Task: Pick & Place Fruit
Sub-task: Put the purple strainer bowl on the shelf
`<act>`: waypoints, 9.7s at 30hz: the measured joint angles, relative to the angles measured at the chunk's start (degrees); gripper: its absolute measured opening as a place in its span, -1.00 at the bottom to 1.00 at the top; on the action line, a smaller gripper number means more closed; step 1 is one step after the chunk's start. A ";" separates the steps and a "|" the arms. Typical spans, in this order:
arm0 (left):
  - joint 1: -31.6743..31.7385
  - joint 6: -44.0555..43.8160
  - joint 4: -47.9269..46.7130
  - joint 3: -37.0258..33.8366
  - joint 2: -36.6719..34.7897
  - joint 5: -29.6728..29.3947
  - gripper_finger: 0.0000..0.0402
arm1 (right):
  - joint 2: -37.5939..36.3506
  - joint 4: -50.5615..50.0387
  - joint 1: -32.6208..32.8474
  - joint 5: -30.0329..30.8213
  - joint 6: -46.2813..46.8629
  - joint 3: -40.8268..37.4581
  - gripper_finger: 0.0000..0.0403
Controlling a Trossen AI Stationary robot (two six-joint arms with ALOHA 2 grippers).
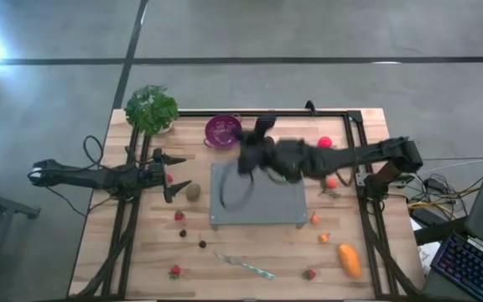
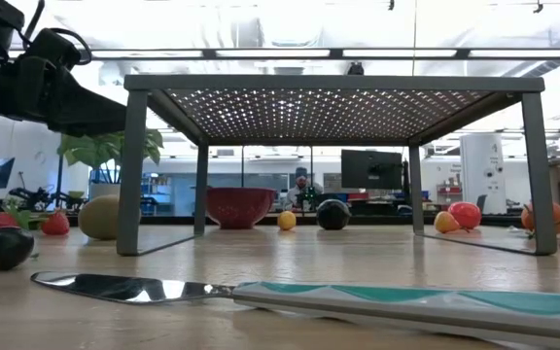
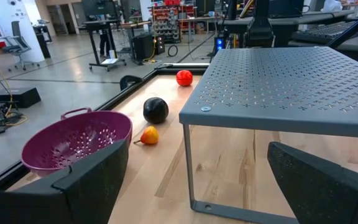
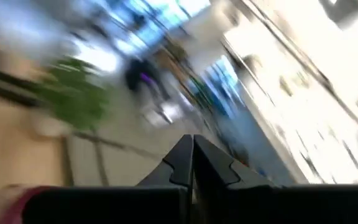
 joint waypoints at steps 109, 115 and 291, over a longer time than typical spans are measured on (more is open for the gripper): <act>-0.02 -0.02 0.02 0.00 0.07 0.00 0.94 | -47.06 -47.95 30.24 -9.38 89.20 -42.22 -0.59; -0.01 0.00 0.02 0.00 0.07 0.00 0.94 | -48.61 -47.95 19.10 -9.41 76.52 -39.09 -0.71; 23.96 70.39 31.07 22.79 73.64 -14.65 0.06 | -35.40 -37.25 -37.19 -33.69 45.49 -35.82 -0.96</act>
